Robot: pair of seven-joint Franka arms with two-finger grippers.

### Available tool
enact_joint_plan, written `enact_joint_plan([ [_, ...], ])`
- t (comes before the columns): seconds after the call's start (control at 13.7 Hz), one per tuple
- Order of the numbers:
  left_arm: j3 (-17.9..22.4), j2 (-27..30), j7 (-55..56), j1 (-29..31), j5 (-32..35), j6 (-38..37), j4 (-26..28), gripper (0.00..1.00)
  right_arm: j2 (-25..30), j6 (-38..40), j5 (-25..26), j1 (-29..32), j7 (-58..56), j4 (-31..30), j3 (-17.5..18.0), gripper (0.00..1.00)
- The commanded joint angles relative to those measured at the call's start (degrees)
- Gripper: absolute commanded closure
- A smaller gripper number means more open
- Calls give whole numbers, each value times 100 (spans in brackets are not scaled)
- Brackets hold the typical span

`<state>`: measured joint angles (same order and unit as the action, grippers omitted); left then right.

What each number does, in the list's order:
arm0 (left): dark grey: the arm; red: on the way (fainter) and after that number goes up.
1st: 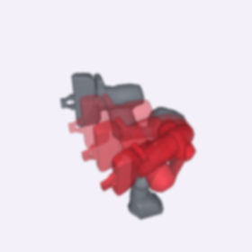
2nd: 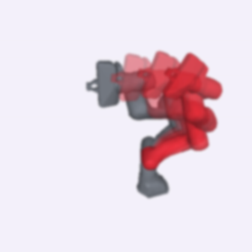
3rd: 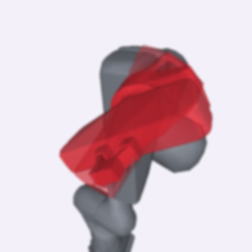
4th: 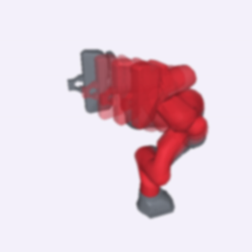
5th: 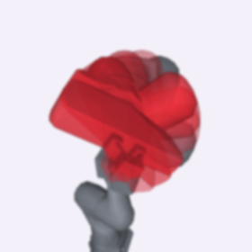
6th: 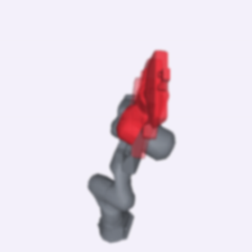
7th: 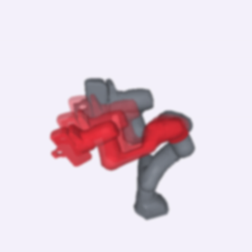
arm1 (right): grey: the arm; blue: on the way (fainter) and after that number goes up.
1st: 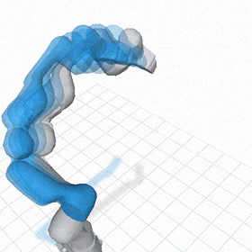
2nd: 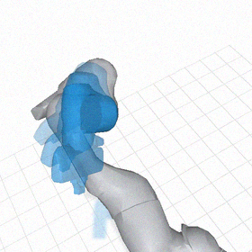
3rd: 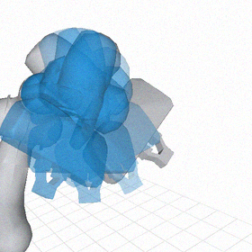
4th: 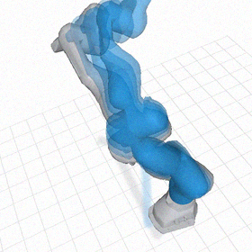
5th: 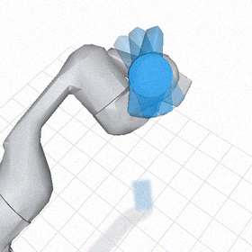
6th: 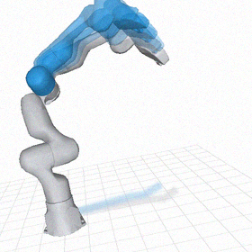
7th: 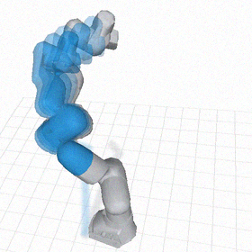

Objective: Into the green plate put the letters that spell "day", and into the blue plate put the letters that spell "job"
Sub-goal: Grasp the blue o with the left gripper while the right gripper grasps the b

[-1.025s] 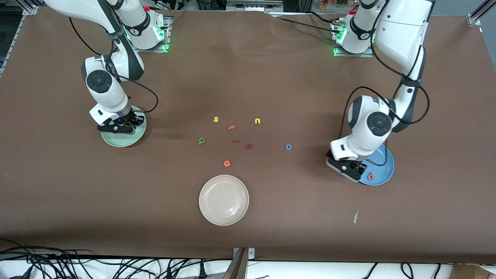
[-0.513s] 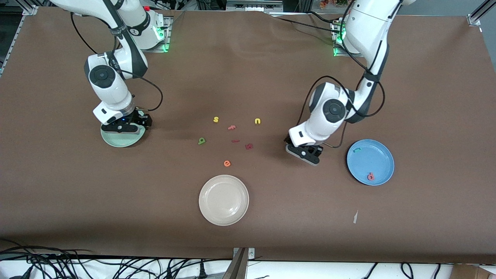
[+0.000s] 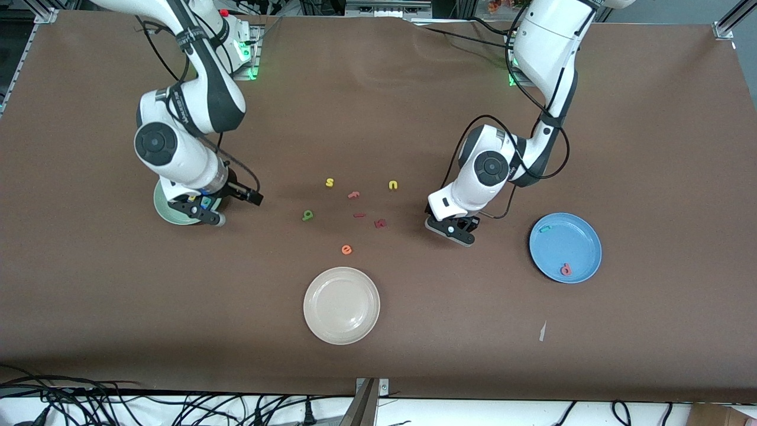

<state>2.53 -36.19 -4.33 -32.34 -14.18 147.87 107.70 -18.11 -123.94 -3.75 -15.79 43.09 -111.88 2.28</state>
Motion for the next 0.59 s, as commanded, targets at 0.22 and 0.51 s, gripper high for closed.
enact_joint_plan([
  [0.22, 37, -46, -42, -89, -111, 14, -56, 38, -1194, 54, -64, -600, 2052, 1053, -9, 12],
  [0.51, 37, -195, -42, -115, -111, 57, -188, 38, -1379, -314, -47, -847, 2501, 1063, -9, 28],
])
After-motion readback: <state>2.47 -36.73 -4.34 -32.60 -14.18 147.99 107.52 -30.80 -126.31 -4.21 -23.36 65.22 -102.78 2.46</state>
